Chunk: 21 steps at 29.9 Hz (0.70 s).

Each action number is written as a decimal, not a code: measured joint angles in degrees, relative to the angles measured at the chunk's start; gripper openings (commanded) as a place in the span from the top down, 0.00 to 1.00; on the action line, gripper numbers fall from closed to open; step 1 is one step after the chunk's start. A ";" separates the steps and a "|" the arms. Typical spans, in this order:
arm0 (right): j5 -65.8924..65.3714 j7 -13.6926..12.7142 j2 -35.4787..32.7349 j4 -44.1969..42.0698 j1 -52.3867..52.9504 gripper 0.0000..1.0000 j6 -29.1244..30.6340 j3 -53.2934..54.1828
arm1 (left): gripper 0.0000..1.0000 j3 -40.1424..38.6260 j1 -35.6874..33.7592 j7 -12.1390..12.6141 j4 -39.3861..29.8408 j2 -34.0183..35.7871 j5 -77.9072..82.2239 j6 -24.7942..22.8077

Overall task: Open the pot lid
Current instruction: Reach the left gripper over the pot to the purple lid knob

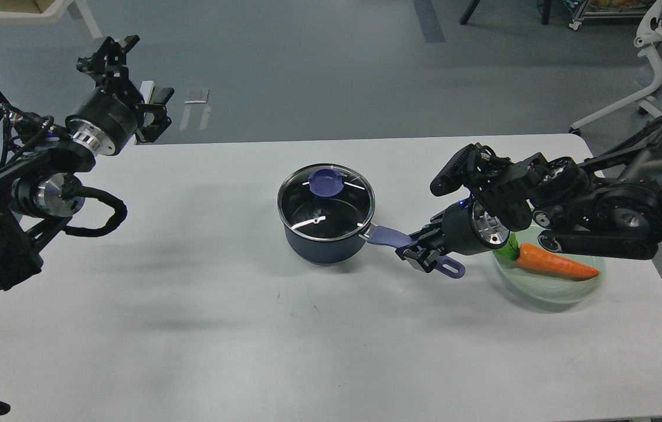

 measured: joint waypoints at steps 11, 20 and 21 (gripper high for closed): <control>0.11 0.01 -0.06 0.12 0.28 0.81 0.35 -0.09 | 0.01 6.15 -7.32 0.34 -17.68 -1.00 38.67 10.57; 0.14 0.18 -0.07 0.12 -0.14 0.81 0.36 -0.05 | 0.01 17.54 -13.21 0.51 -19.35 -6.87 73.55 19.97; 0.09 0.18 -0.07 0.12 -0.20 0.81 0.36 -0.04 | 0.01 18.60 -13.23 0.51 -19.21 -7.18 75.96 20.87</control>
